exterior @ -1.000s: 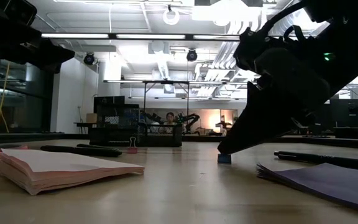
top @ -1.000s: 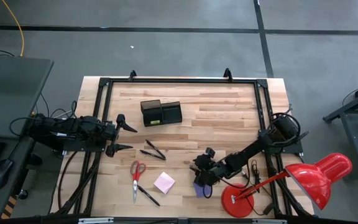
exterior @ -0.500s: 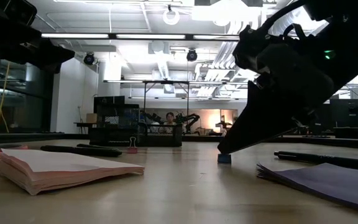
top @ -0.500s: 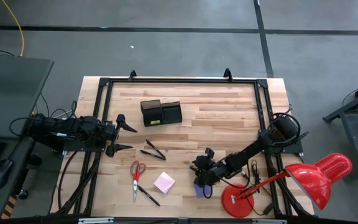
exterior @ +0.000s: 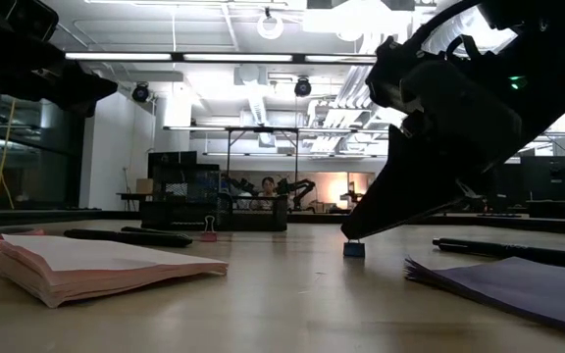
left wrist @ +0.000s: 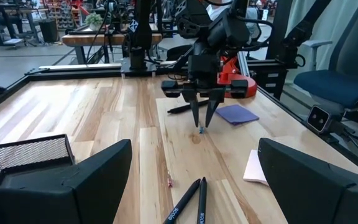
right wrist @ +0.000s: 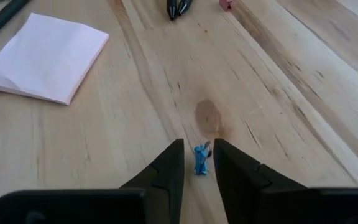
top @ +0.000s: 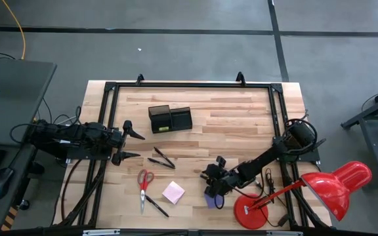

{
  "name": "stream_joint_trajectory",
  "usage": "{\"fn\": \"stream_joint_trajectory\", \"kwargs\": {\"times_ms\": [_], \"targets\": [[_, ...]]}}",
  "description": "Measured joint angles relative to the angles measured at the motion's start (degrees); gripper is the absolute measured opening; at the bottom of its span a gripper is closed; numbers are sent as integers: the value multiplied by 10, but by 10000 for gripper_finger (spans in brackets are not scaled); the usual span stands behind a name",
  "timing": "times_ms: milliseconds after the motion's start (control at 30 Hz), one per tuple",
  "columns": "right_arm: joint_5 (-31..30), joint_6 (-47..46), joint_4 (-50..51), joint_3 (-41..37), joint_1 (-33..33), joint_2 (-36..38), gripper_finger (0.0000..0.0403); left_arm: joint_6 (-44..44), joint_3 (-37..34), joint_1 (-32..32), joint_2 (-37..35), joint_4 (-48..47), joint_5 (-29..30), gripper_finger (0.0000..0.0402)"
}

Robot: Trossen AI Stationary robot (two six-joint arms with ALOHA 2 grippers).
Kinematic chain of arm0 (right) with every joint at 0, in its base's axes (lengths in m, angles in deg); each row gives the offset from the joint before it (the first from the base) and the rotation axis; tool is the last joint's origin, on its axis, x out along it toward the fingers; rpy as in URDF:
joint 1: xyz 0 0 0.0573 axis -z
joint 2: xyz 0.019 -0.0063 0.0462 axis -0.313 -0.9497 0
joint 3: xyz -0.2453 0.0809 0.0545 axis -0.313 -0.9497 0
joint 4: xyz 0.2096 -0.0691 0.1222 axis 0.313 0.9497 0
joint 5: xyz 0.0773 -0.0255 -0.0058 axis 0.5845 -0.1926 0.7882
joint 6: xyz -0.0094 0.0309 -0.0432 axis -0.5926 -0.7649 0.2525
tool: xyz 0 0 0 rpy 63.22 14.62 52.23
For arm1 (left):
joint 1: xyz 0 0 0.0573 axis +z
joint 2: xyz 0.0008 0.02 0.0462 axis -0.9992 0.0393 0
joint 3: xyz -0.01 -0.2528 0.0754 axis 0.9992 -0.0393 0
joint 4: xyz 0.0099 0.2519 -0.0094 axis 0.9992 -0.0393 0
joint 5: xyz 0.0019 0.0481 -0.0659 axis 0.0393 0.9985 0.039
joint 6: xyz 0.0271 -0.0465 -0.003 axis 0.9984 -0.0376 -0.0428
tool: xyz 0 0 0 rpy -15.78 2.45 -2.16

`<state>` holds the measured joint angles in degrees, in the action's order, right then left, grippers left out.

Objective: Pick and place office supplies into organizer
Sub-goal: Put the blue binder clip into the black desk organizer

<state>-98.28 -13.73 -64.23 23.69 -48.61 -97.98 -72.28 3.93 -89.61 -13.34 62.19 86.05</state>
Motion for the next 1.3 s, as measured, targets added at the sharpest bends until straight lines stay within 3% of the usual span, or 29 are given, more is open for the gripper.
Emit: {"fn": "stream_joint_trajectory", "kwargs": {"times_ms": [533,1000,1300], "targets": [[13,0,0,0,0,0,3,0,0,0,0,0,0,335],[12,29,-42,0,16,0,3,0,0,0,0,-3,0,335],[65,105,-111,0,71,0,2,0,0,0,0,-3,0,335]]}}
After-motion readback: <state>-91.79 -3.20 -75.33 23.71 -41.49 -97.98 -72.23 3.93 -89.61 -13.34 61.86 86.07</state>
